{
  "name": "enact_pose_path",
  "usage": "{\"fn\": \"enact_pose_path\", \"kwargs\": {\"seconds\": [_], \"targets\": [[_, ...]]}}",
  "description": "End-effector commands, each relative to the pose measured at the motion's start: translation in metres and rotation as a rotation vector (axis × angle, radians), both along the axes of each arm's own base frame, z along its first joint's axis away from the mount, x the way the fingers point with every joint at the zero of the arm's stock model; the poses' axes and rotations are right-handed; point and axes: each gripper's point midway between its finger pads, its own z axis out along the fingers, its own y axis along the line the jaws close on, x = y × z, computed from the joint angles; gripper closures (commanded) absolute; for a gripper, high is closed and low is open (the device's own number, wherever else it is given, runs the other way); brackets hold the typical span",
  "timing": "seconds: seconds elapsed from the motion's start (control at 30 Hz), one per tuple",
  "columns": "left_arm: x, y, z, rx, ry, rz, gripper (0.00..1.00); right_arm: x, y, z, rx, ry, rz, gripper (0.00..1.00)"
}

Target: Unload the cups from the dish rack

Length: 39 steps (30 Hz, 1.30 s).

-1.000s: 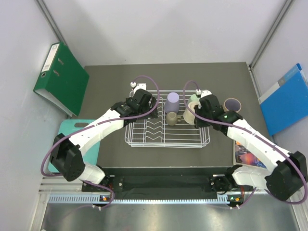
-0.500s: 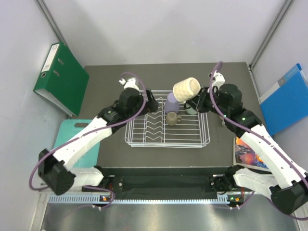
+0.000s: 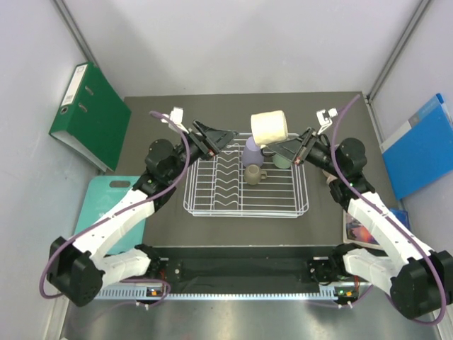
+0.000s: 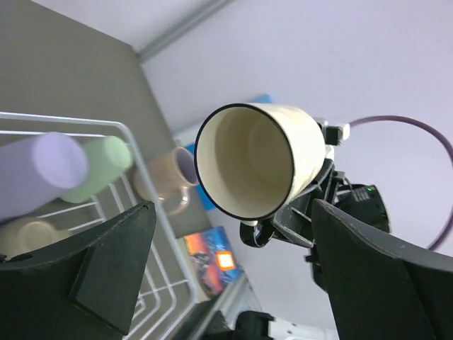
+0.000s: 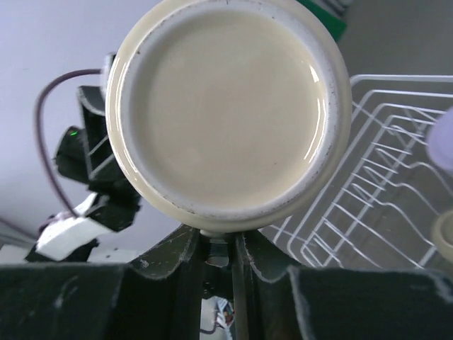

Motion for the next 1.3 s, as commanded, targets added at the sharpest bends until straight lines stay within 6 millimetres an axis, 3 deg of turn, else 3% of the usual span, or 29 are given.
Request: {"fn": "enact_pose_path", "kwargs": {"seconds": [0.0, 0.17, 0.27, 0.67, 0.8, 0.97, 1.13, 1.27], "targets": [[-0.017, -0.019, 0.042, -0.141, -0.128, -0.169, 0.07, -0.034, 0.001, 0.075, 0.132, -0.274, 0.115, 1.00], [-0.018, -0.033, 0.056, -0.223, -0.146, -0.258, 0.23, -0.037, 0.003, 0.070, 0.111, -0.265, 0.130, 1.00], [-0.023, -0.038, 0.067, -0.244, -0.177, -0.295, 0.25, -0.039, 0.005, 0.067, 0.105, -0.260, 0.141, 1.00], [-0.036, -0.037, 0.086, -0.238, -0.221, -0.286, 0.12, -0.035, 0.009, 0.052, 0.078, -0.225, 0.138, 1.00], [-0.033, -0.032, 0.084, -0.220, -0.220, -0.244, 0.08, -0.035, 0.010, 0.057, 0.088, -0.242, 0.140, 1.00], [-0.026, -0.021, 0.067, -0.118, -0.179, -0.141, 0.01, -0.039, 0.007, 0.069, 0.105, -0.275, 0.125, 1.00], [-0.022, -0.011, 0.065, -0.098, -0.158, -0.080, 0.01, -0.039, 0.002, 0.064, 0.127, -0.268, 0.099, 1.00], [-0.031, -0.024, 0.068, -0.099, -0.177, -0.172, 0.02, -0.035, 0.006, 0.056, 0.131, -0.239, 0.118, 1.00]]}}
